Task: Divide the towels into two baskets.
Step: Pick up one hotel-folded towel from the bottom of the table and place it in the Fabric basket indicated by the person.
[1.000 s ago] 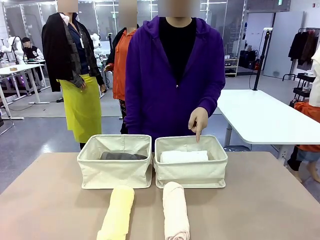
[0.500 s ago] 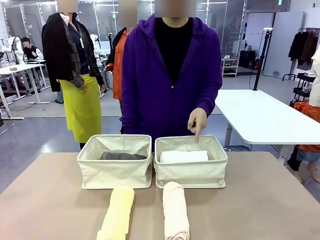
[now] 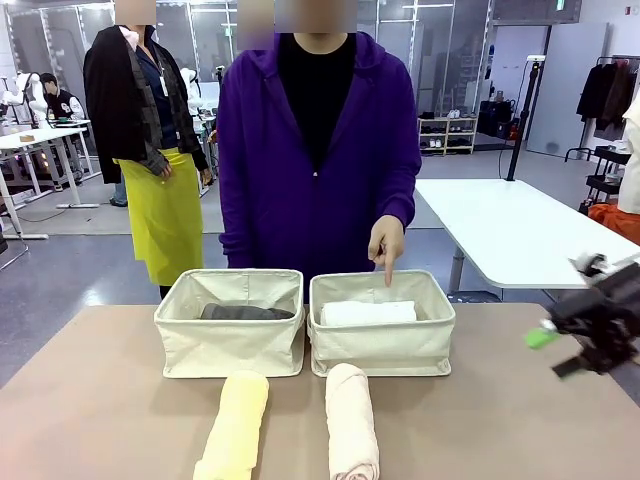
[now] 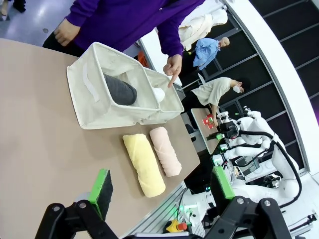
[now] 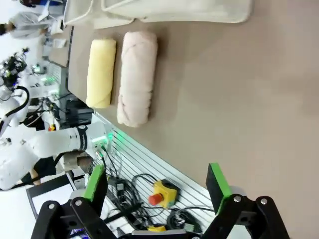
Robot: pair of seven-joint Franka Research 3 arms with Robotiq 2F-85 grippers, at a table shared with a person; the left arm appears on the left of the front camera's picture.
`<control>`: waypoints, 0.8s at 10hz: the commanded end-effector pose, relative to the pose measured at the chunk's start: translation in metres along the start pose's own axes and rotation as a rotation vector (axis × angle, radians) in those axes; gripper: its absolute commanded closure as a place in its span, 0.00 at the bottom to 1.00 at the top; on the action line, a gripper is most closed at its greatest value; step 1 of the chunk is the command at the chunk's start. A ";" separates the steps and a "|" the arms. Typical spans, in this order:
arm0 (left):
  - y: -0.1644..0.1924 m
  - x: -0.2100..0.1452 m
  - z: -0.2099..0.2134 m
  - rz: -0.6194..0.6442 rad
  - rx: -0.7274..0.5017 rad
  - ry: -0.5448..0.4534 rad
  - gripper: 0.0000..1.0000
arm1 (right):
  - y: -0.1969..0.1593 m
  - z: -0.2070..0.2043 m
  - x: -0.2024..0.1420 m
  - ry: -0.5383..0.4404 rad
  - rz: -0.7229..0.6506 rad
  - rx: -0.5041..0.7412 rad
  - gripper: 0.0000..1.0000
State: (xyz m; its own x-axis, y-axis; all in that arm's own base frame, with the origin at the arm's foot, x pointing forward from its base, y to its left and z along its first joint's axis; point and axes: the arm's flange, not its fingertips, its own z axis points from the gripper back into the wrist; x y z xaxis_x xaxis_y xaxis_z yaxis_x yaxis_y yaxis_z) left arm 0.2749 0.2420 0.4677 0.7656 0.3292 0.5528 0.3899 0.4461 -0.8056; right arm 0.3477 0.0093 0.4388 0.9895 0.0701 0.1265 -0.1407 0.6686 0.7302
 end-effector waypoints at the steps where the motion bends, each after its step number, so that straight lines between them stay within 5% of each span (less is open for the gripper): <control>1: -0.003 0.000 0.003 0.005 -0.013 -0.003 0.00 | 0.041 -0.092 -0.047 -0.004 -0.057 -0.095 0.00; 4: -0.003 0.000 0.003 0.005 -0.013 -0.003 0.00 | 0.087 -0.168 -0.047 0.047 0.023 -0.208 0.00; 8: -0.003 0.000 0.003 0.005 -0.013 -0.003 0.00 | 0.103 -0.232 -0.039 0.046 0.139 -0.420 0.00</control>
State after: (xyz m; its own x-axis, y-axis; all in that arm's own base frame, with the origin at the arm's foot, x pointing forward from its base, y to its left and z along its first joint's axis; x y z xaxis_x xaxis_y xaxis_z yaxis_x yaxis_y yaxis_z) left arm 0.2747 0.2422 0.4677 0.7654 0.3296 0.5527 0.3896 0.4462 -0.8057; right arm 0.3221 0.2601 0.3719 0.9520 0.2598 0.1619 -0.3051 0.8479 0.4335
